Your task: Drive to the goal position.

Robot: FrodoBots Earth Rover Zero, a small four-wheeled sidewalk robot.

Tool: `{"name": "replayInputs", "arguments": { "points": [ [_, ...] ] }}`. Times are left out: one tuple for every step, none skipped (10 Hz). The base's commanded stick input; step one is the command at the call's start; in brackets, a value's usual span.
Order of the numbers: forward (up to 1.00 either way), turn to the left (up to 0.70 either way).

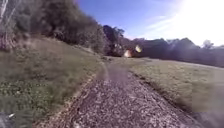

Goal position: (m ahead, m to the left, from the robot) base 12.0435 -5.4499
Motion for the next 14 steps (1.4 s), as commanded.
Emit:
{"name": "replayInputs", "arguments": {
  "points": [
    [0.70,0.00],
    [0.70,0.00],
    [0.70,0.00],
    [0.70,0.00],
    [0.70,0.00],
    [0.70,0.00],
    [0.70,0.00],
    [0.70,0.00],
    [0.70,-0.02],
    [0.70,-0.02],
    [0.70,-0.02],
    [0.70,-0.02],
    [0.70,-0.02],
    [0.70,-0.02]
  ]
}}
